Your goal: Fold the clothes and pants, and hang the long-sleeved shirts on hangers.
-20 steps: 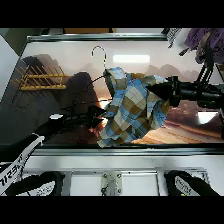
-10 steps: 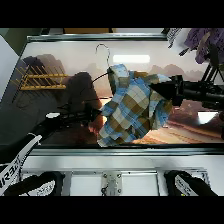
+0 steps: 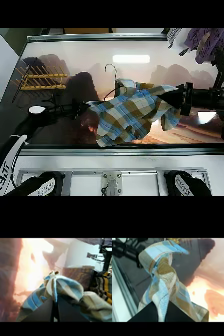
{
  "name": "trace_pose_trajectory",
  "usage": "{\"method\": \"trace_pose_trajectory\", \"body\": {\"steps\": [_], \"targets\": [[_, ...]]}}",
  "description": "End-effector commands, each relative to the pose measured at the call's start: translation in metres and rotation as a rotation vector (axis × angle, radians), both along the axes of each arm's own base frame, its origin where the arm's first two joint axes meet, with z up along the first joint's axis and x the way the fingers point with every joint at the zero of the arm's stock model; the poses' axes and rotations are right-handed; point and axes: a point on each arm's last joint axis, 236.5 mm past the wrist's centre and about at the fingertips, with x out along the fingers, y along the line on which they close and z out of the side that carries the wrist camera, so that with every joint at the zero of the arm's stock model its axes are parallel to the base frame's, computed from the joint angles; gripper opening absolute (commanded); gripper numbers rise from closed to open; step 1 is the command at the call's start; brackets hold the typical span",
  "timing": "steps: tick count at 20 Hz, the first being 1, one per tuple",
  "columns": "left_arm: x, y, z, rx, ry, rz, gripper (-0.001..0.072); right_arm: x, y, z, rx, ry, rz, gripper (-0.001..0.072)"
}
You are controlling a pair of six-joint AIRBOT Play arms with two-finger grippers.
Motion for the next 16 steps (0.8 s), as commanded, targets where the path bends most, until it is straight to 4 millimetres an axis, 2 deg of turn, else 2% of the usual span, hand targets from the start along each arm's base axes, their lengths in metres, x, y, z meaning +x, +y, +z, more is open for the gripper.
{"method": "trace_pose_trajectory", "body": {"steps": [1,4,9,12,16], "targets": [[0.014,0.034,0.015,0.172,-0.037,-0.035,0.0013,-0.022,0.003,-0.004,-0.040,0.032,0.044,0.0011],[0.016,0.044,0.032,0.280,-0.076,-0.111,0.0013,-0.027,0.008,0.008,-0.012,0.005,0.053,0.0011],[0.021,0.027,0.066,0.355,-0.174,-0.208,0.0014,-0.027,0.019,0.054,0.155,-0.075,0.052,0.0011],[0.029,0.023,0.090,0.381,-0.240,-0.221,0.0014,-0.037,0.022,0.048,0.157,-0.007,0.081,0.0011],[0.050,0.033,0.153,0.470,-0.390,-0.208,0.0014,-0.053,0.024,0.037,0.127,0.066,0.130,0.0011]]}}
